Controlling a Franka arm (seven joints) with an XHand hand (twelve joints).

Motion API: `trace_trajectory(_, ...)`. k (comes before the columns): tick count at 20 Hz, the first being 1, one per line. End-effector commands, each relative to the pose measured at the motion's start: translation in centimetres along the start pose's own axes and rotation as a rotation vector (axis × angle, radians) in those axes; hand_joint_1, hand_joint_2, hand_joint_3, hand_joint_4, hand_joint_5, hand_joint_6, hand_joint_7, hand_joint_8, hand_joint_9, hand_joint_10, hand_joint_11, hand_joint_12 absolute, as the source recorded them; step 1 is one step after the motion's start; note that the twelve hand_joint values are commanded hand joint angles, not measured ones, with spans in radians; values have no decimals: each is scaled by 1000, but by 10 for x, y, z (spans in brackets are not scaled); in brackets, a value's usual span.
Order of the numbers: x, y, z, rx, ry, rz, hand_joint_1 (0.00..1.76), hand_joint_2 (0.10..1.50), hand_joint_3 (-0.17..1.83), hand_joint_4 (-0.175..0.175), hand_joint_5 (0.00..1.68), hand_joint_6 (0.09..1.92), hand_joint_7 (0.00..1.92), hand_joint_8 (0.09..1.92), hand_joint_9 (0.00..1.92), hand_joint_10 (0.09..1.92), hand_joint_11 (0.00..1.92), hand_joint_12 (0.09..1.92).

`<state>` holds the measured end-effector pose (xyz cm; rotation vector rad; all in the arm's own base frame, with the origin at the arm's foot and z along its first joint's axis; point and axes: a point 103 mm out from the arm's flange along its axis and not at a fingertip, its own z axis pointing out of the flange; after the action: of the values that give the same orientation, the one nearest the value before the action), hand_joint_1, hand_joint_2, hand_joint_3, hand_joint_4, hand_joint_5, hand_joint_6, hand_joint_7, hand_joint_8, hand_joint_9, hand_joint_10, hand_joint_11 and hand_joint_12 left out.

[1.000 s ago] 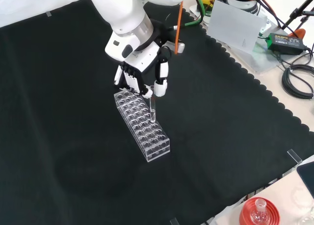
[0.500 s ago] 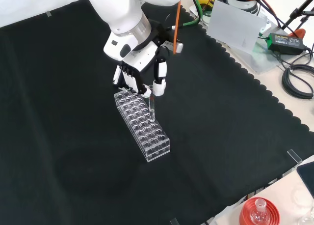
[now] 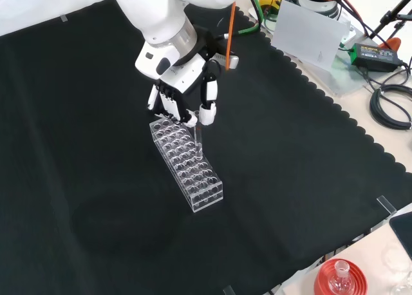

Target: Put the test tube back in the rack.

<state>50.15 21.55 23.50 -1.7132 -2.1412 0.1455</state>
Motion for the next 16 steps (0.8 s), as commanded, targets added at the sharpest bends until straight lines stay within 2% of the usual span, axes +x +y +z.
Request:
trace_trajectory(1,2,1,3,6,-12,-2,1310,714,545,-175,1248,637,1311,598,1184,521,484,1371)
trace_trajectory(6,10,5,8,9,-9,-18,1310,714,545,-175,1249,636,1312,598,1184,521,484,1371)
trace_trajectory(16,11,6,9,12,-9,-18,1310,714,545,-175,1249,635,1312,596,1185,521,484,1371)
